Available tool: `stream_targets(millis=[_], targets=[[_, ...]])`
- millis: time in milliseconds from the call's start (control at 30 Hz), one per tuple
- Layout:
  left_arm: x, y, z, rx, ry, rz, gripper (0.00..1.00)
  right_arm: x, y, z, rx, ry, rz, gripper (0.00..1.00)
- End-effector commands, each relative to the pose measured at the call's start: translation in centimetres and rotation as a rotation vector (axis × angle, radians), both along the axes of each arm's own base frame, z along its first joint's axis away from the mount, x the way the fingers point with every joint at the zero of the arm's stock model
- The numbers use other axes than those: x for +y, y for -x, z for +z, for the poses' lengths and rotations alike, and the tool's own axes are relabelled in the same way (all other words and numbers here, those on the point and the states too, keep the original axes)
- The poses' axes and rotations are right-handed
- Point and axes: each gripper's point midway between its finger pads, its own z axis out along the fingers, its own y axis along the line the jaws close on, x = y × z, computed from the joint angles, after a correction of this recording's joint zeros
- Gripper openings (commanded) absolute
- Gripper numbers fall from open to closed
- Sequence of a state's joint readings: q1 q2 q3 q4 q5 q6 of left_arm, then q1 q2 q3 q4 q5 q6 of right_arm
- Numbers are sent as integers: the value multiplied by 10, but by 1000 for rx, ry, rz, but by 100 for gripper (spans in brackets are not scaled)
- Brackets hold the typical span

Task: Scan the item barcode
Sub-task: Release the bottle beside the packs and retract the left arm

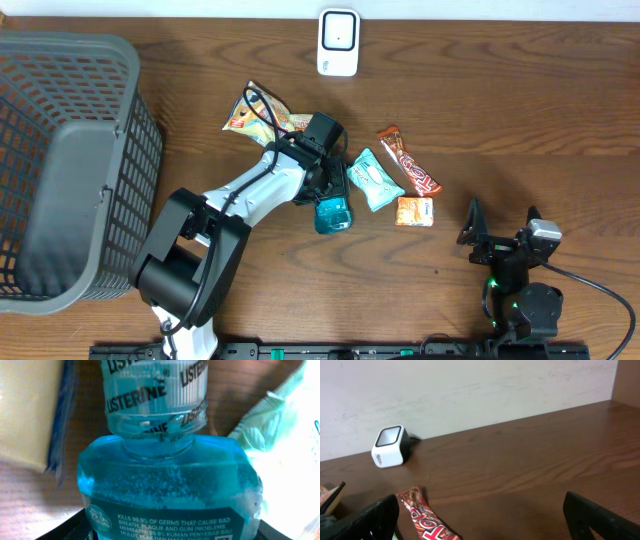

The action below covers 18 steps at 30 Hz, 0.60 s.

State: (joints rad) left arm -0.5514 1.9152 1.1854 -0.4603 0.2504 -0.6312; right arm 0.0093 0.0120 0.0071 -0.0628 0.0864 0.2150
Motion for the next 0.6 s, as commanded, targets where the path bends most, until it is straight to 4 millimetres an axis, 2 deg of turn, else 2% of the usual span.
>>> stream_targets(millis=[0,67,100,133,333,567], targets=[[-5,2,-2,43,22,133,57,-2,0,0,-1,14,-12,99],[-12,3,0,44,39,147,86,-2,0,0,-1,14,-12,99],[-16,4,0,43,50,145,95,-2,0,0,-1,14,-12,99],[-20,4,2,41,63,139,100,-2,0,0,-1,14,-12,99],[-32,-3,33,-14,124,129,98,-2,0,0,-1,14,-12,99],[-34,-9,92,-177,184,28,98,-2,0,0,-1,14,-12,99]])
